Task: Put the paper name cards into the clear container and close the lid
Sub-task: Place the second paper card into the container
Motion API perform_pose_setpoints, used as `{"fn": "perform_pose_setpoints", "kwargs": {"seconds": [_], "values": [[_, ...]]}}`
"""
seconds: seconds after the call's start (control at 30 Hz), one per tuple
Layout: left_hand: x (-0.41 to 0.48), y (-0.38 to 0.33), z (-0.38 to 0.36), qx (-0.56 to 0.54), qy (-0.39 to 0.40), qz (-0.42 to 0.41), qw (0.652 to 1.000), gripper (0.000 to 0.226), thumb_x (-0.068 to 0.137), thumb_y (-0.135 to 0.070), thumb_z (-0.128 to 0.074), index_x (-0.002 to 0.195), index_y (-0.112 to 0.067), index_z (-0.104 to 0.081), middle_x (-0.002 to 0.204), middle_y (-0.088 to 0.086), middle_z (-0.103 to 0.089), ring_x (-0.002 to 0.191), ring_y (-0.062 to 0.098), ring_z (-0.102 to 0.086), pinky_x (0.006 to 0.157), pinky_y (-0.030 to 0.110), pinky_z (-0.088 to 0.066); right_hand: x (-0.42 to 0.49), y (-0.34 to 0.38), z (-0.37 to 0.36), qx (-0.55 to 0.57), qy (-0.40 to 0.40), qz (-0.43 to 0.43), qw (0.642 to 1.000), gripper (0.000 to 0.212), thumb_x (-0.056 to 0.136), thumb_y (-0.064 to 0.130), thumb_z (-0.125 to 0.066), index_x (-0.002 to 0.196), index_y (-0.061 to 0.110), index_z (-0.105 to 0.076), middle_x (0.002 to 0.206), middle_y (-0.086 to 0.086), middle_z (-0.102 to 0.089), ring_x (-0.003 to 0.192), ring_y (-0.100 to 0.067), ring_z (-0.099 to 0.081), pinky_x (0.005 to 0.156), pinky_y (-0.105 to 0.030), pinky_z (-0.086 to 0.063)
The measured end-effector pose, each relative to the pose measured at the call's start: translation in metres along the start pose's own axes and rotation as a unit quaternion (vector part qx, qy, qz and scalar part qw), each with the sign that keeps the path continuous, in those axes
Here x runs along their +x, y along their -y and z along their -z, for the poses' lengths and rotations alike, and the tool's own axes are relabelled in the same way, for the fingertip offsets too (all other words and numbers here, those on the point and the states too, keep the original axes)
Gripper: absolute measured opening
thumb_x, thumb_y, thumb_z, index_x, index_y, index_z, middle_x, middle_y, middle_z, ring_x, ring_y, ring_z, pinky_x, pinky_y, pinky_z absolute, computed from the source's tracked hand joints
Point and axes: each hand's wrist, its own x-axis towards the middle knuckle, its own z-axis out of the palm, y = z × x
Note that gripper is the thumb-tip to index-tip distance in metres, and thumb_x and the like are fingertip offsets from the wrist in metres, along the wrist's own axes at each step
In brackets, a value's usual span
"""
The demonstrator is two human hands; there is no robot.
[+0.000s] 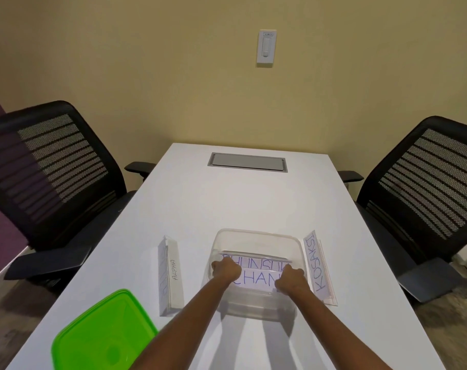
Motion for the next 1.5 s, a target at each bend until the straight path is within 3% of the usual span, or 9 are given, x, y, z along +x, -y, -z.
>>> {"fn": "perform_pose_setpoints", "kwargs": {"seconds": [0.07, 0.13, 0.17, 0.23, 0.4, 1.07, 1.27, 1.4, 1.5], "values": [[0.003, -0.002, -0.001, 0.022, 0.006, 0.006, 1.0, 0.039, 0.096, -0.007, -0.032, 0.131, 0.004, -0.045, 0.14, 0.02, -0.047, 0.13, 0.031, -0.047, 0.084, 0.024, -0.043, 0.001, -0.001, -0.003, -0.006, 0.003, 0.002, 1.0, 0.047, 0.09, 0.016, -0.049, 0.134, 0.005, -0.038, 0.139, -0.022, -0.038, 0.124, -0.031, -0.048, 0.101, -0.032, -0.043], [0.005, -0.002, -0.001, 0.041, 0.009, 0.019, 0.999, 0.04, 0.095, -0.008, -0.035, 0.133, 0.002, -0.046, 0.142, 0.022, -0.043, 0.131, 0.032, -0.045, 0.055, 0.017, -0.028, 0.002, -0.002, -0.004, -0.01, 0.003, 0.003, 1.0, 0.047, 0.09, 0.017, -0.049, 0.134, 0.005, -0.038, 0.139, -0.022, -0.037, 0.124, -0.032, -0.049, 0.101, -0.033, -0.043], [0.006, -0.002, -0.001, 0.049, 0.01, 0.019, 0.999, 0.04, 0.095, -0.009, -0.037, 0.132, 0.002, -0.047, 0.142, 0.022, -0.043, 0.131, 0.032, -0.045, 0.051, 0.018, -0.023, 0.003, -0.002, -0.004, -0.012, 0.002, 0.004, 1.0, 0.047, 0.09, 0.017, -0.049, 0.134, 0.005, -0.038, 0.139, -0.022, -0.037, 0.124, -0.032, -0.049, 0.101, -0.033, -0.043], [0.009, 0.0, -0.003, 0.063, 0.01, 0.013, 0.998, 0.039, 0.095, -0.007, -0.037, 0.131, 0.003, -0.046, 0.141, 0.021, -0.045, 0.13, 0.031, -0.046, 0.059, 0.021, -0.029, 0.004, -0.001, -0.004, -0.014, 0.001, 0.004, 1.0, 0.046, 0.09, 0.017, -0.049, 0.134, 0.005, -0.038, 0.139, -0.021, -0.037, 0.123, -0.032, -0.05, 0.101, -0.034, -0.043], [0.007, 0.002, -0.005, 0.101, 0.011, -0.005, 0.995, 0.038, 0.095, -0.005, -0.035, 0.131, 0.002, -0.042, 0.136, 0.019, -0.053, 0.131, 0.03, -0.043, 0.103, 0.027, -0.032, 0.007, -0.002, -0.007, -0.021, -0.007, 0.008, 1.0, 0.044, 0.09, 0.015, -0.05, 0.132, 0.006, -0.04, 0.137, -0.021, -0.04, 0.12, -0.031, -0.052, 0.098, -0.033, -0.045], [-0.006, -0.002, -0.015, 0.133, -0.037, 0.008, 0.99, 0.041, 0.094, -0.016, -0.041, 0.134, -0.007, -0.046, 0.143, 0.015, -0.041, 0.131, 0.028, -0.045, 0.108, 0.035, -0.039, 0.007, -0.004, -0.005, -0.053, -0.051, 0.08, 0.994, 0.031, 0.089, 0.004, -0.046, 0.118, 0.001, -0.056, 0.122, -0.016, -0.061, 0.111, -0.029, -0.061, 0.084, -0.031, -0.049], [-0.024, -0.027, -0.033, 0.13, -0.095, -0.117, 0.98, 0.039, 0.091, -0.011, -0.04, 0.129, -0.005, -0.048, 0.137, 0.015, -0.048, 0.128, 0.028, -0.046, 0.107, 0.036, -0.039, -0.003, -0.019, 0.027, 0.074, -0.191, 0.152, 0.967, 0.03, 0.089, 0.004, -0.044, 0.108, 0.004, -0.068, 0.113, -0.012, -0.07, 0.105, -0.027, -0.064, 0.088, -0.032, -0.05], [-0.04, -0.052, -0.054, 0.061, -0.112, -0.223, 0.966, 0.042, 0.093, -0.011, -0.04, 0.135, -0.01, -0.046, 0.138, 0.009, -0.047, 0.127, 0.022, -0.048, 0.104, 0.033, -0.042, -0.001, -0.051, 0.048, 0.169, -0.236, 0.111, 0.95, 0.029, 0.088, 0.001, -0.046, 0.107, 0.0, -0.068, 0.112, -0.015, -0.071, 0.106, -0.029, -0.064, 0.09, -0.032, -0.049], [-0.052, -0.066, -0.076, 0.051, -0.083, -0.266, 0.959, 0.043, 0.094, -0.011, -0.04, 0.137, -0.011, -0.044, 0.141, 0.007, -0.045, 0.128, 0.021, -0.048, 0.104, 0.031, -0.041, 0.008, -0.08, 0.053, 0.193, -0.206, 0.052, 0.958, 0.027, 0.091, 0.004, -0.046, 0.111, -0.002, -0.064, 0.116, -0.018, -0.067, 0.109, -0.032, -0.061, 0.085, -0.028, -0.047]]}}
